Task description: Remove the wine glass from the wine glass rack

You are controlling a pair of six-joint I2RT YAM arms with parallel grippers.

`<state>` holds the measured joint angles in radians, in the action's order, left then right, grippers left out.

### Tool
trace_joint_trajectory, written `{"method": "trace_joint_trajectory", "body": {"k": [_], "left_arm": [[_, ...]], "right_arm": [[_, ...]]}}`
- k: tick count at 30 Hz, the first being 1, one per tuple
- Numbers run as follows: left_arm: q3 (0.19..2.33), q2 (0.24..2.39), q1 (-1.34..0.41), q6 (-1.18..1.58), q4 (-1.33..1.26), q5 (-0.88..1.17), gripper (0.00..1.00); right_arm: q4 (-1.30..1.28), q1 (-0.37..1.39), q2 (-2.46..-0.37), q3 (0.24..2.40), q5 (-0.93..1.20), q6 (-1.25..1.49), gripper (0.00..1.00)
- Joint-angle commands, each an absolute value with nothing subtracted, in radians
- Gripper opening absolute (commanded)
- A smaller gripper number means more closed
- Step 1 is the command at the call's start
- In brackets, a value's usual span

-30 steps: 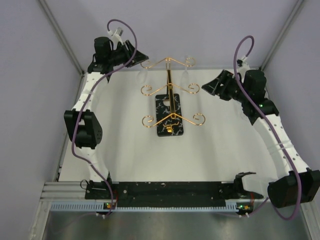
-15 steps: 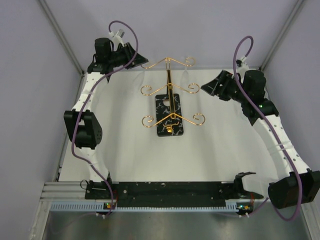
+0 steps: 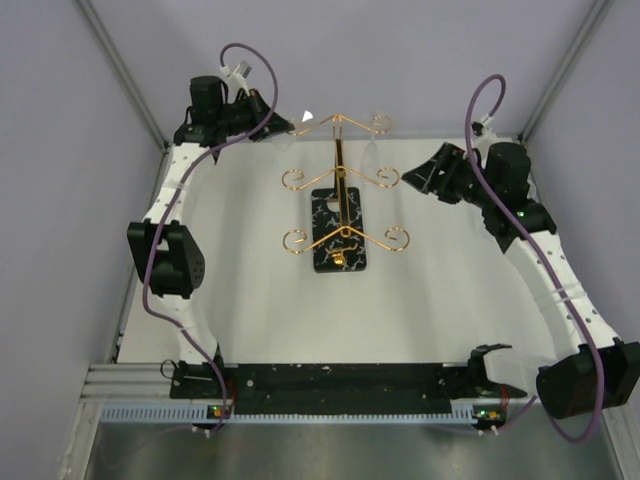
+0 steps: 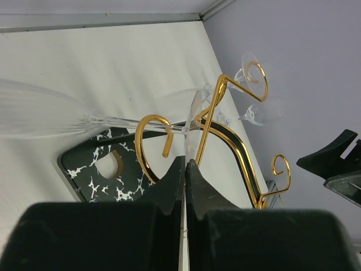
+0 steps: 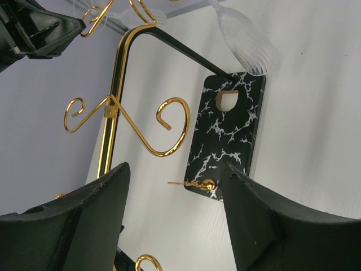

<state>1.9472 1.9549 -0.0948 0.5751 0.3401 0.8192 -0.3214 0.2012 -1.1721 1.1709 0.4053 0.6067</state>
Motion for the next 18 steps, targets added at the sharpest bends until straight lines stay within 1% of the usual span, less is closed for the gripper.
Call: {"method": "trace_joint_trajectory", "body": {"k": [1,9,18], "left_arm": [[1.994,1.934,-0.101,0.548,0.347,0.833,0.00],[1.968,1.865,-0.100,0.502,0.385,0.747,0.00],[1.913,1.787,-0.097,0.520,0.353,0.655,0.00]], "right_arm": [[-0.279,0.218,-1.138,1.169,0.403,0.611,0.65],[-0.270,0.218,-1.137,1.163,0.405,0.621,0.65],[-0.273,0.218,-1.134,1.166,0.405,0.617,0.65]]}}
